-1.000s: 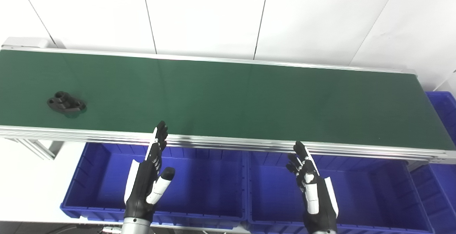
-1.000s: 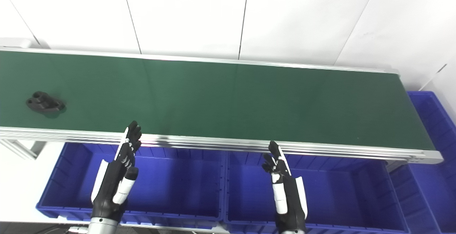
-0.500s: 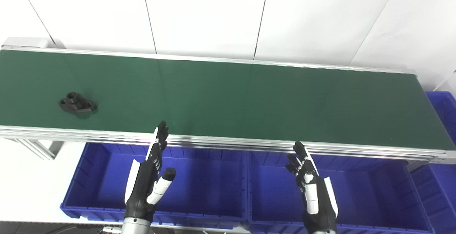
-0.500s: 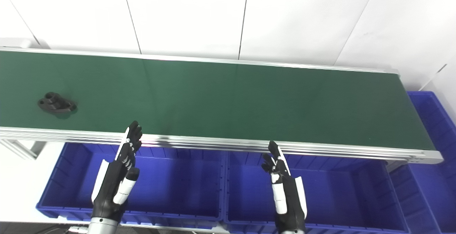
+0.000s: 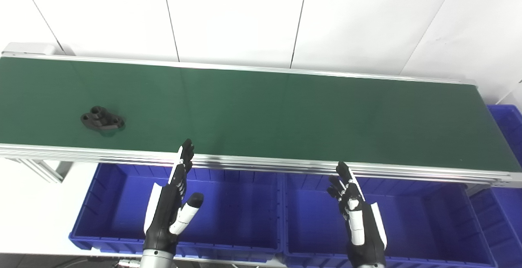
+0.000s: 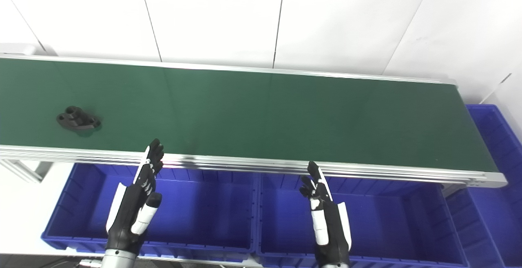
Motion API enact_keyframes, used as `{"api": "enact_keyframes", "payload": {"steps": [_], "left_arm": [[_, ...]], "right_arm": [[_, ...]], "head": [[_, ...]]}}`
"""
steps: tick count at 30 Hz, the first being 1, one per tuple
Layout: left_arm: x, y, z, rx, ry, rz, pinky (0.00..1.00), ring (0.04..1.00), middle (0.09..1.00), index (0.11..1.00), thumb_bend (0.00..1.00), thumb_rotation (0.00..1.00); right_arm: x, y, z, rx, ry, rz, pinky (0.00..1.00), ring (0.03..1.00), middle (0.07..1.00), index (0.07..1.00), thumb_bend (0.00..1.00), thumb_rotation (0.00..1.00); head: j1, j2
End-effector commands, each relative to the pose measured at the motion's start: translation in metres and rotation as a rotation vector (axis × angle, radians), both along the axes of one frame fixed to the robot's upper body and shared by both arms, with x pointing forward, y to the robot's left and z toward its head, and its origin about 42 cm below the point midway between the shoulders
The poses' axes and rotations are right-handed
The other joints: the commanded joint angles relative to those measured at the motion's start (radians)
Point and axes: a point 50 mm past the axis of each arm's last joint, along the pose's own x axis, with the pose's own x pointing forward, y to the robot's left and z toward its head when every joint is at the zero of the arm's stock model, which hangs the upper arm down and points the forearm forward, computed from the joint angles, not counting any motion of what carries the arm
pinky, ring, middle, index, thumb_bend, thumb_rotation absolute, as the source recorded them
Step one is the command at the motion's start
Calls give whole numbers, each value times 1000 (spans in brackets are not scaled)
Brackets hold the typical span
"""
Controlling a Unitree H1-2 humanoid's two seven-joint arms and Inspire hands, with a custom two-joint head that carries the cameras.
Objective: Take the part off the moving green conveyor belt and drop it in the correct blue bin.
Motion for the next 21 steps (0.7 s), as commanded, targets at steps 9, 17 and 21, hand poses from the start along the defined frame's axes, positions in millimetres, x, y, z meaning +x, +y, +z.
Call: {"api": "enact_keyframes", "payload": {"steps": [9, 17, 21], "left_arm": [[1, 0, 6, -1, -42, 1, 1000, 1000, 1000, 1000, 868, 917], [1, -4, -4, 7, -58, -6, 1000, 999, 1000, 1000, 861, 918], [1, -9, -13, 24, -66, 3, 995, 987, 1000, 1000, 857, 919]], "right_arm": [[4, 2, 5, 0, -34, 14, 899, 937, 970, 963, 875, 1000], [3, -4, -2, -17, -39, 31, 890, 942, 978, 983, 866, 1000], [2, -10, -11, -19, -33, 32, 911, 953, 991, 993, 857, 1000]], "head": [[3, -5], [55, -73], [94, -126]]}}
